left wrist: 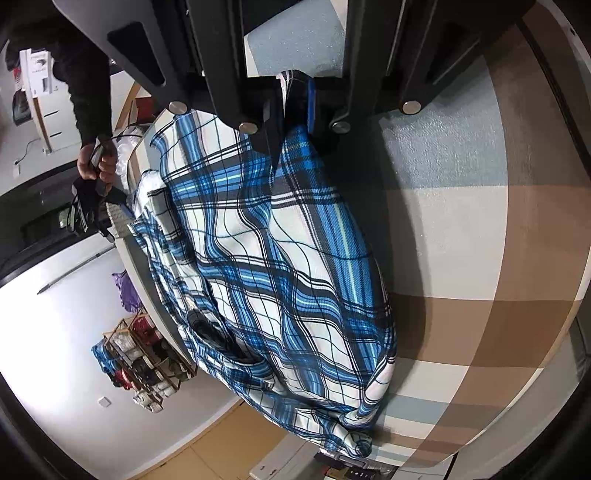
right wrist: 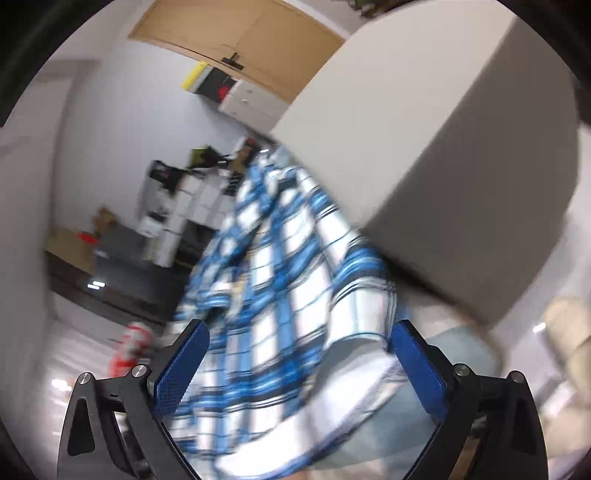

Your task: Fold large clothes

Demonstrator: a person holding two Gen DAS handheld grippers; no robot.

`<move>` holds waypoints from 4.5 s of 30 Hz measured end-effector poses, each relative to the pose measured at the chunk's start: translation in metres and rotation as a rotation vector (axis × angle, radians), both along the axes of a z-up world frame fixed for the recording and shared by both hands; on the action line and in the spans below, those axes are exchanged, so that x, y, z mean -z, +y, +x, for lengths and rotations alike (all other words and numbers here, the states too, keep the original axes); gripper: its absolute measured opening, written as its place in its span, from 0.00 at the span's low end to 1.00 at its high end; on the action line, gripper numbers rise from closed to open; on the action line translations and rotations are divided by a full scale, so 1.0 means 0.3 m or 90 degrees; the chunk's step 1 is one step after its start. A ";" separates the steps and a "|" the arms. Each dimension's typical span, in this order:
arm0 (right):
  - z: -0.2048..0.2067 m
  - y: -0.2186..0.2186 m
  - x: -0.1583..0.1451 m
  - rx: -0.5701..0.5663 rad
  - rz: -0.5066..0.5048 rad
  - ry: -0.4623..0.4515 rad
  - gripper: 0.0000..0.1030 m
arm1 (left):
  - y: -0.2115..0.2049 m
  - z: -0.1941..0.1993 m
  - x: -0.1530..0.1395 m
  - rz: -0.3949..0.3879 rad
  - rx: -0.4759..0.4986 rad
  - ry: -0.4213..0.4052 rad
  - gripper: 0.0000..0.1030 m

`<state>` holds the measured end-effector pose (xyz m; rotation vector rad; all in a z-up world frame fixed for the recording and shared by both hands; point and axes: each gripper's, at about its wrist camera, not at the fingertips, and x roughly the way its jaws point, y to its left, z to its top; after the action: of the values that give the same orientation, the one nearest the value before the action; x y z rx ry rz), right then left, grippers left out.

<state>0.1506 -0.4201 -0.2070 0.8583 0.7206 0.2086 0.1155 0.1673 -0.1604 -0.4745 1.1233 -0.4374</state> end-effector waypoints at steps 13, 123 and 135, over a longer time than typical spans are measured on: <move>-0.091 0.027 0.020 -0.046 -0.315 0.013 0.95 | 0.011 0.002 0.001 -0.007 0.003 -0.003 0.03; 0.788 0.750 -0.156 -0.384 -0.587 0.061 1.00 | -0.175 0.761 0.017 -0.115 0.071 0.172 0.62; 0.995 0.616 -0.375 -0.182 -0.518 -0.042 1.00 | 0.043 0.962 -0.100 -0.013 -0.119 0.052 0.62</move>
<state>0.4490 -0.2354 -0.0945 -0.0273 0.7761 0.1735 0.4042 0.1803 -0.1304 -0.6138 1.1417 -0.2693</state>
